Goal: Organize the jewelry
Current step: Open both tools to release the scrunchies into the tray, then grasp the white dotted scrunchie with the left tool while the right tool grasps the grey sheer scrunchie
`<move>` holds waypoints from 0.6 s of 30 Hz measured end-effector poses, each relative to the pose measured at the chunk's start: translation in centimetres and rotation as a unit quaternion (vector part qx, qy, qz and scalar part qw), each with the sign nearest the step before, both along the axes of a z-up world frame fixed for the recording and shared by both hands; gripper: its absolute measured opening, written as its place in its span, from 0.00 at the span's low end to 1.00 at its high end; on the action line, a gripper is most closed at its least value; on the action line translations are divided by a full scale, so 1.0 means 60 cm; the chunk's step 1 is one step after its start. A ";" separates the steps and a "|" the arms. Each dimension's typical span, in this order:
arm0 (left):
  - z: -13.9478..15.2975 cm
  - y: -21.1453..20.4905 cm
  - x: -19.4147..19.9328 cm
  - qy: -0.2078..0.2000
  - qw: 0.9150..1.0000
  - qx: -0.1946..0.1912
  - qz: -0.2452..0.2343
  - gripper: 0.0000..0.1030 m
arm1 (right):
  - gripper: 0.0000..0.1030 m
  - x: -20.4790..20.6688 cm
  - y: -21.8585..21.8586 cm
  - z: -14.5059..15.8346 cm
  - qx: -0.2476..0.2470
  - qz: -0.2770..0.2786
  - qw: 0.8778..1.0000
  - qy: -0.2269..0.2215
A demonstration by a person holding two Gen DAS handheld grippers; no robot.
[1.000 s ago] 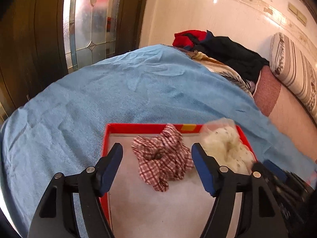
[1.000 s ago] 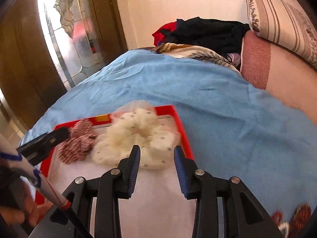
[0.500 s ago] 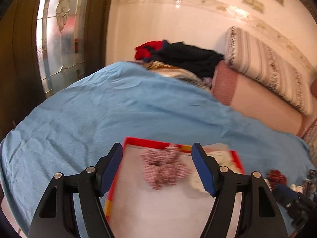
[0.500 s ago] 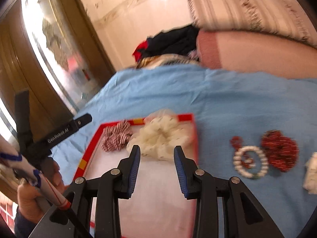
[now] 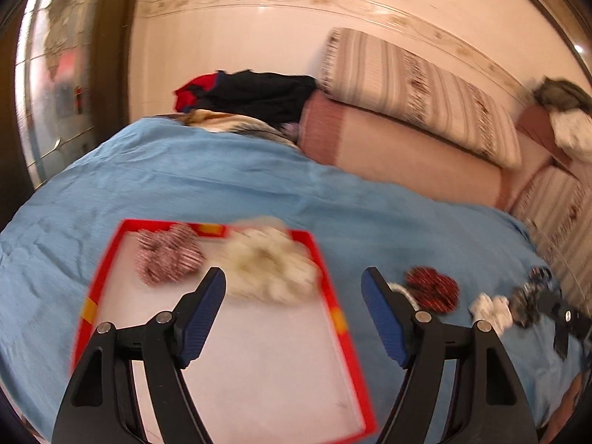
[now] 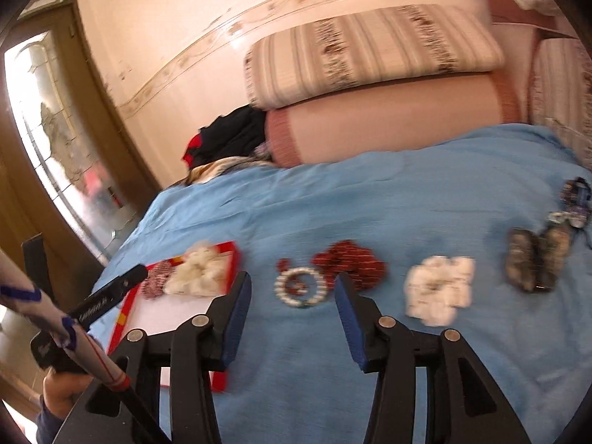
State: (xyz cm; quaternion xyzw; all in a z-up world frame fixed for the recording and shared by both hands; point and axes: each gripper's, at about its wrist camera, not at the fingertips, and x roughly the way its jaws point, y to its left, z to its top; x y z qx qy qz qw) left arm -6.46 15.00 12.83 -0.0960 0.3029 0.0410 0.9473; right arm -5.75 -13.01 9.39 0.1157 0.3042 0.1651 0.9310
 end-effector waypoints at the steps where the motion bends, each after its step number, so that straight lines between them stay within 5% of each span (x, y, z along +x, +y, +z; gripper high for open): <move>1: 0.000 -0.018 -0.003 -0.001 1.000 0.004 -0.007 0.73 | 0.50 -0.008 -0.020 -0.001 -0.001 -0.011 1.000 -0.003; 18: 0.008 -0.333 -0.097 -0.024 0.982 0.070 -0.174 0.79 | 0.57 -0.146 -0.297 -0.006 0.011 -0.178 0.984 -0.027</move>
